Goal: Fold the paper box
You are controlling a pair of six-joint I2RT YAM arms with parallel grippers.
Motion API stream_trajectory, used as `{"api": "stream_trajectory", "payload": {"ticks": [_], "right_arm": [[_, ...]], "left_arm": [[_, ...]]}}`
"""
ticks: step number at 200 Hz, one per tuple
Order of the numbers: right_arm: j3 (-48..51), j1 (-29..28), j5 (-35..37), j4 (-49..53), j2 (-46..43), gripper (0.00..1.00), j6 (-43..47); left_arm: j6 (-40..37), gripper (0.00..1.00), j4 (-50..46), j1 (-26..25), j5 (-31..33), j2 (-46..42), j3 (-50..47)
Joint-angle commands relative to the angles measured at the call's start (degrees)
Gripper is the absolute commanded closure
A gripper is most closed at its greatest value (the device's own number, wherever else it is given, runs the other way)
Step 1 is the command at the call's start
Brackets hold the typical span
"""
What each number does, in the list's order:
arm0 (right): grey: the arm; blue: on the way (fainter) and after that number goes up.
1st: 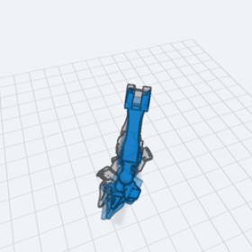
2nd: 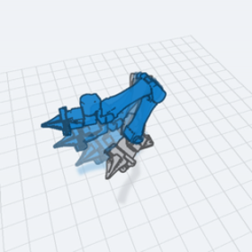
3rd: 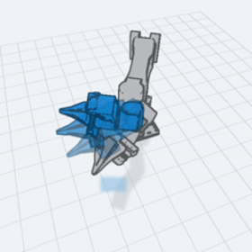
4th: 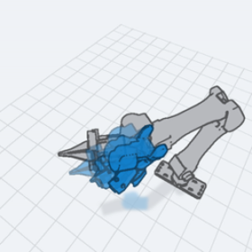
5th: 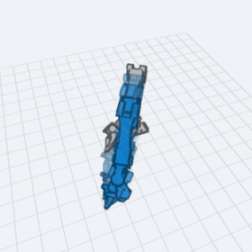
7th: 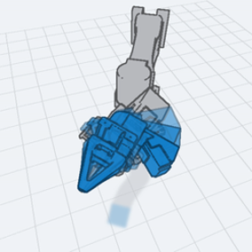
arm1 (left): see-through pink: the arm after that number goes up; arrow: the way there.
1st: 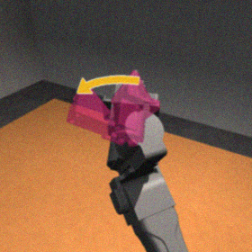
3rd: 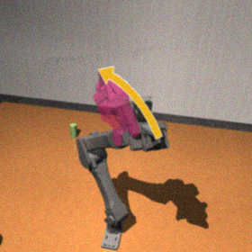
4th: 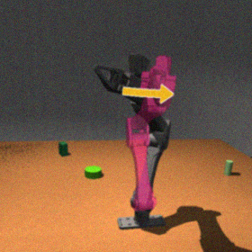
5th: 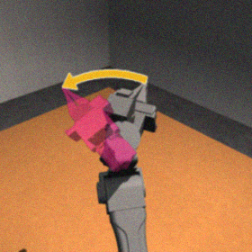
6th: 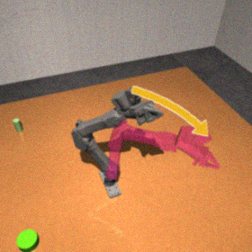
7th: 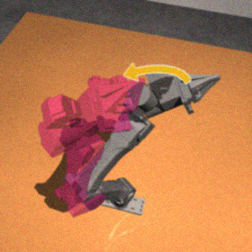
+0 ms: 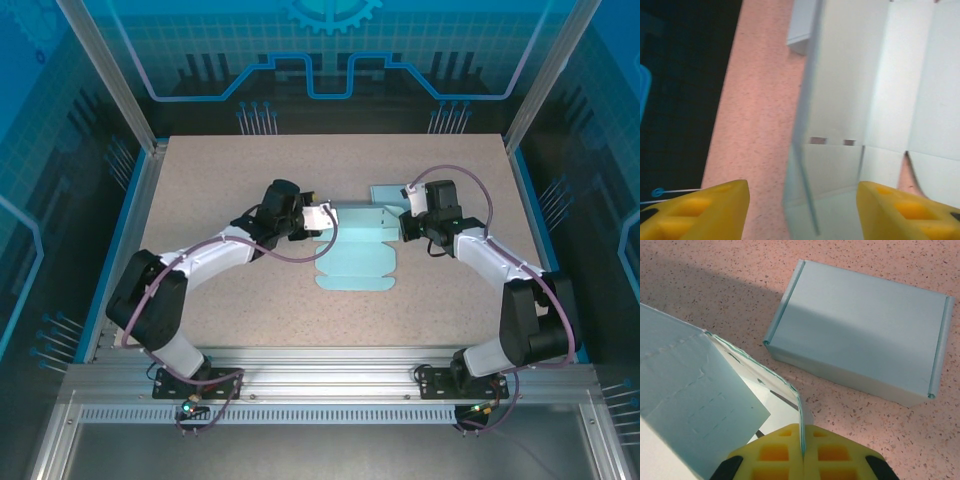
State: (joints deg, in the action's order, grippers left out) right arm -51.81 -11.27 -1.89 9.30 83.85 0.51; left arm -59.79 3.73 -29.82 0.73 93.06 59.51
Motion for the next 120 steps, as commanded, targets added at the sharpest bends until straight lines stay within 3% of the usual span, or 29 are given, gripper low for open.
{"api": "stream_trajectory", "payload": {"ticks": [1,40,81,120], "right_arm": [[0.35,-0.6,-0.27,-1.7,-0.49,1.0,0.58],[-0.04,-0.6,-0.57,-1.61,0.36,1.0,0.63],[-0.25,-0.6,-0.62,-1.3,0.52,1.0,0.6],[-0.31,-0.61,-0.7,-1.39,0.74,1.0,0.61]], "left_arm": [[1.56,0.47,1.62,0.03,-4.39,0.75,2.64],[-0.27,0.58,8.09,-1.17,-1.45,3.81,2.85],[-2.96,0.6,10.5,-2.62,0.53,7.76,5.06],[-6.04,0.75,15.06,-4.19,3.66,10.92,6.32]]}}
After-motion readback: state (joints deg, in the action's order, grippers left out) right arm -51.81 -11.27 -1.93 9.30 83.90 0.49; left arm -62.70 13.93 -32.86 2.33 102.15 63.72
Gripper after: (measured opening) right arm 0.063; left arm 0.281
